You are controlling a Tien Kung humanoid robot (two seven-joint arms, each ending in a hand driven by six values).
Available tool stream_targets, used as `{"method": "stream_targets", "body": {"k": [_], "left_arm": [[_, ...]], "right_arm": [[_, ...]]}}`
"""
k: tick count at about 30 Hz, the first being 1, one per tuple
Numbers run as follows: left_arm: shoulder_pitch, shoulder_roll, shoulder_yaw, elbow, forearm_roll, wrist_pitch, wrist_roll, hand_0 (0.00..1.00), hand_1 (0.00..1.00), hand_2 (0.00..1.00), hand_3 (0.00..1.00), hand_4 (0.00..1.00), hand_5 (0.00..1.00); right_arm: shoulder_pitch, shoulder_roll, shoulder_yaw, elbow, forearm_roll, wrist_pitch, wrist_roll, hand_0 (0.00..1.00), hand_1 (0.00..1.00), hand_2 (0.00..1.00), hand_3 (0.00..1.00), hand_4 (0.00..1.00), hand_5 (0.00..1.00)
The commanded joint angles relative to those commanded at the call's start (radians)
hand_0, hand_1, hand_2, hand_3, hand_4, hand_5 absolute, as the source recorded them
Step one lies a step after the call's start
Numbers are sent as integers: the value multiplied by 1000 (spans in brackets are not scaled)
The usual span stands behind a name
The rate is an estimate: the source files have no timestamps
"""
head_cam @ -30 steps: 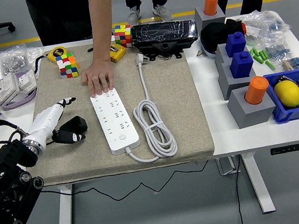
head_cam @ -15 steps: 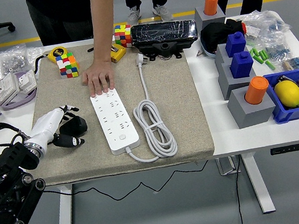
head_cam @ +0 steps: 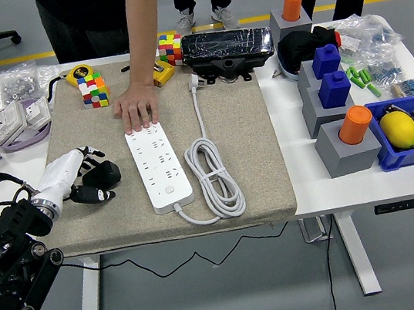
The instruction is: Pick up the plug,place it near the board,insert it into the board,press the button
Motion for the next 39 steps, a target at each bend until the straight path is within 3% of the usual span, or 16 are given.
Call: {"method": "stream_targets", "body": {"k": [14,31,32,37,38,39], "left_arm": [[-4,-2,-1,7,6,21,-6,367,550,560,552,994,2],[-2,-6,3,13,26,21,-4,348,531,546,553,947,2],[-2,-6,3,12,28,22,-4,303,488,512,551,939,2],[-2,-6,2,8,33,16,0,303,488,512,551,939,2],[-1,-6,2,6,33,14,2,217,412,499,556,924,2],[-1,-6,3,4,32,13,3,217,412,499,556,924,2]], "right_arm": [[3,-1,5,0,-3,0,1,804,762,749,788,998,998],[2,-2,7,0,-3,0,1,805,762,749,788,998,998],[2,-2,7,0,-3,0,1,804,762,749,790,998,998],[3,-2,9,0,-4,0,1,804,762,749,790,998,998],[3,-2,8,0,-3,0,1,804,761,749,790,998,998],[3,-2,9,0,-2,-1,1,804,761,749,790,998,998]]}}
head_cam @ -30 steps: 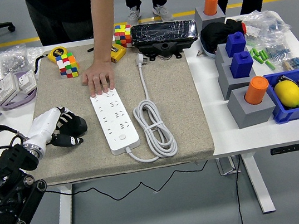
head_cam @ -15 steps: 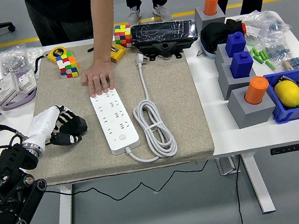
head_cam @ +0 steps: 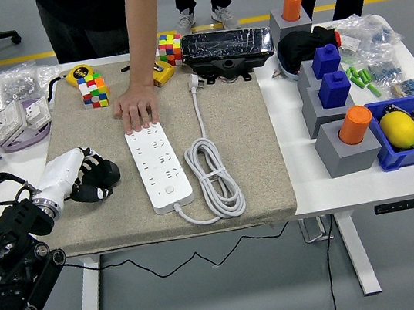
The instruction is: Pick up the plug,place it near the board,insert it into the board,press the button
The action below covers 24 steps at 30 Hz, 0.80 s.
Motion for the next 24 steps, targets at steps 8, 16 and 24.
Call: {"method": "stream_targets", "body": {"k": [8,16,24], "left_arm": [[3,1,-2,-8,-1,-6,2,189,350,494,555,915,2],[4,3,0,-23,-12,8,-7,167,285,452,543,892,2],[7,5,8,-22,-38,9,-17,166,250,427,540,871,2]], "right_arm": [[-2,0,-2,0,3,-1,-1,804,761,749,790,998,998],[-4,0,-6,0,6,-1,-2,804,761,749,789,998,998],[-6,1,-7,0,7,-3,-3,805,761,749,789,998,998]]}}
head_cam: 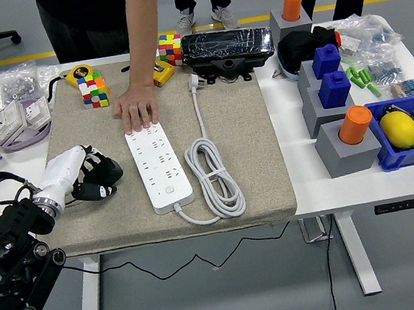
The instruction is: Pick up the plug,place it near the board,insert it into the board,press the button
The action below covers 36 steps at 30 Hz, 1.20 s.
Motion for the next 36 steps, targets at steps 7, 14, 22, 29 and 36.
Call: {"method": "stream_targets", "body": {"k": [7,14,22,29,36], "left_arm": [[0,0,4,5,-23,9,-13,170,238,408,537,854,2],[0,5,6,-25,-49,-6,-18,184,235,402,530,842,2],[0,7,11,-59,-98,-14,-39,200,247,396,508,838,2],[-5,17,22,-104,-132,-6,-52,206,249,392,501,826,2],[-4,23,38,-182,-127,-11,-40,201,236,386,501,813,2]], "right_arm": [[1,-1,-1,0,0,-1,-2,804,761,749,789,998,998],[1,-1,0,0,2,-1,-2,804,762,749,789,998,998],[3,-1,-3,0,6,0,0,804,762,749,789,998,998],[5,-2,-1,0,6,1,-1,804,762,748,789,998,998],[6,-1,3,0,2,0,1,804,756,749,789,998,998]]}}
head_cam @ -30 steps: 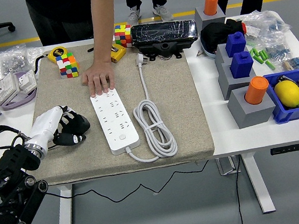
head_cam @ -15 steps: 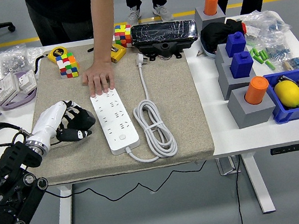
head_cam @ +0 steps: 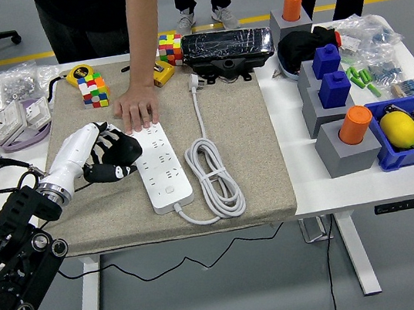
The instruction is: Pick up the plug,place it near the board,insert it into the board,press the button
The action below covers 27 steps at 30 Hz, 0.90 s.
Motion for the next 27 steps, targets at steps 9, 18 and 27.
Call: {"method": "stream_targets", "body": {"k": [9,18,27], "left_arm": [[-13,7,55,-78,33,9,20,205,237,374,498,811,2],[-67,29,145,-66,57,31,27,204,236,370,497,812,2],[-148,44,250,33,79,49,22,207,238,368,502,810,2]], "right_arm": [[1,-1,0,0,-1,0,1,805,761,748,789,998,998],[1,-2,0,0,-2,1,0,803,754,748,789,998,998],[3,-3,-1,0,-4,-1,-2,803,752,747,789,998,998]]}}
